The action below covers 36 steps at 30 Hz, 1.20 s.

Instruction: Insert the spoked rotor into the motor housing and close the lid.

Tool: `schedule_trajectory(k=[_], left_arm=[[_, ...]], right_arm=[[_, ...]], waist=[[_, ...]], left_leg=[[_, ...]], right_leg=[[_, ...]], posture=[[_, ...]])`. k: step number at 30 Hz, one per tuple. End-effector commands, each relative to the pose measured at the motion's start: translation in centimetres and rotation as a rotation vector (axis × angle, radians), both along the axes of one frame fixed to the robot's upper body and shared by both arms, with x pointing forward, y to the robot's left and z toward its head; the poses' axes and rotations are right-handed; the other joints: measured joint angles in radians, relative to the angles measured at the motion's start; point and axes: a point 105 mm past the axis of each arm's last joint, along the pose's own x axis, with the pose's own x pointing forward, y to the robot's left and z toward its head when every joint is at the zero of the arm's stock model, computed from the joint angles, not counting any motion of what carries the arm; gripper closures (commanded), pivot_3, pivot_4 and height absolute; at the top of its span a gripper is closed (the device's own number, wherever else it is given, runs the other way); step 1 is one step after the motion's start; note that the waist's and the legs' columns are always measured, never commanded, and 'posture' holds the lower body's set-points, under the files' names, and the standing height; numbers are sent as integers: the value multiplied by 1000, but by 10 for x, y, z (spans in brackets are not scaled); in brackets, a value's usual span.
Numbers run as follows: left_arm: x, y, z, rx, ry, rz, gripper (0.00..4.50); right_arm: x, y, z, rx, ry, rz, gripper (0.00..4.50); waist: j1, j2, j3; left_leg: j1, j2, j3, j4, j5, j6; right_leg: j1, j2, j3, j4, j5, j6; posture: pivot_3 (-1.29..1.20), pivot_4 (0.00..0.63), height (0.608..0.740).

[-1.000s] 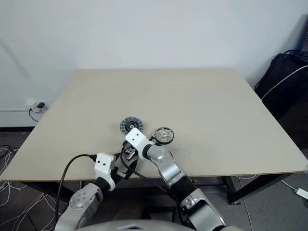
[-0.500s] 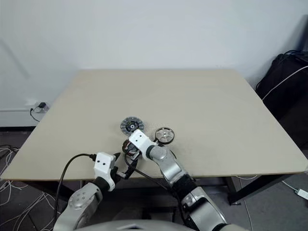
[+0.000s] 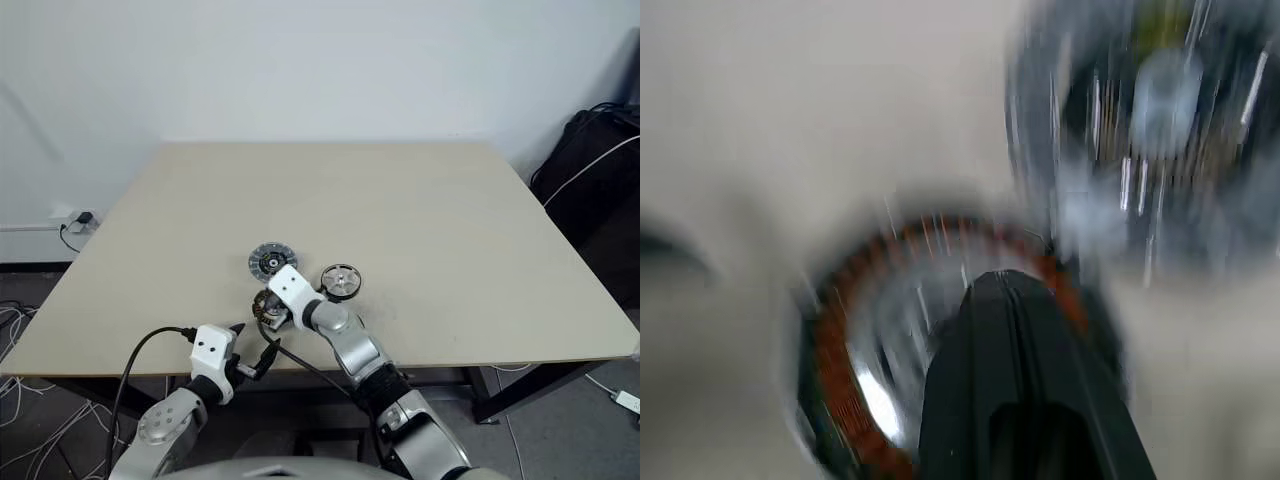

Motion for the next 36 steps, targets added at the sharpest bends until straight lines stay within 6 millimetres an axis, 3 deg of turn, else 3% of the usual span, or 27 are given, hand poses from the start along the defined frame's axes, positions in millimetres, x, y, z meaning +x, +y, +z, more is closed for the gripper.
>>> schedule_trajectory(k=[1, 4, 9, 12, 15, 21, 25, 27, 31, 35, 36], left_arm=[[5, 0, 9, -2, -47, -2, 0], [5, -1, 10, -4, -47, -4, 0], [6, -4, 10, -9, -46, -14, 0], [6, -4, 10, -11, -44, -17, 0], [6, -4, 9, -13, -42, -18, 0], [4, -1, 6, -14, -36, -10, 0], [3, 0, 3, -16, -33, -10, 0], [2, 0, 0, -18, -30, -12, 0], [2, -1, -3, -23, -30, -21, 0], [3, -3, -3, -17, -37, -31, 0], [3, -3, -2, -14, -39, -32, 0]], right_arm=[[4, -11, -7, -75, 11, -35, 4484], [5, -6, 6, -13, -15, -22, 4484], [2, 18, 58, 240, -111, 56, 4484], [-3, 26, 72, 312, -130, 89, 4484], [-6, 27, 67, 296, -117, 103, 4484], [-6, 10, 14, 40, -24, 73, 4484], [-5, -2, -2, -61, 4, 45, 4484], [-3, -3, 4, -38, -3, 36, 4484], [-6, 6, 35, 50, -89, 128, 4484], [-5, 2, 55, 35, -151, 213, 4484], [-6, 0, 58, 22, -161, 238, 4311]], waist=[[1, 0, -1], [2, 0, -1], [-2, -2, 1], [-2, -2, 2], [-1, -2, 2], [1, -4, 1], [0, -2, 0], [1, -2, 0], [2, -2, 1], [1, -3, 2], [1, -3, 2]], left_leg=[[0, 0, 0, 0, 0, 0], [1, 0, -1, 0, 0, 0], [0, 0, 0, 0, 0, 0], [0, 0, -1, 0, 0, 0], [0, 0, -1, 0, 0, 0], [0, 0, -1, 0, 0, 0], [0, 0, -1, 0, 0, 0], [1, 1, -1, 0, 0, 0], [0, 0, -1, 0, 0, 0], [0, 0, -1, 0, 0, 0], [0, 0, -1, 0, 0, 0]], right_leg=[[0, 0, 0, 0, 0, 0], [1, 0, -1, 0, -1, -1], [0, 0, 0, 0, 0, 0], [0, 1, -1, 0, 0, 1], [0, 1, -1, 0, 2, 3], [1, 0, -1, 0, 0, 0], [0, 0, -1, 0, -1, -1], [0, 0, -1, 0, -1, -1], [1, -1, -2, 0, -1, -1], [0, -1, -2, 0, -1, -1], [0, -1, -2, -1, -1, -1]], posture=[[0, 0, 740], [0, 0, 740], [0, 0, 740], [0, 0, 740], [0, 0, 740], [0, 0, 740], [0, 0, 740], [0, 0, 740], [0, 0, 740], [0, 0, 740], [0, 0, 740]])
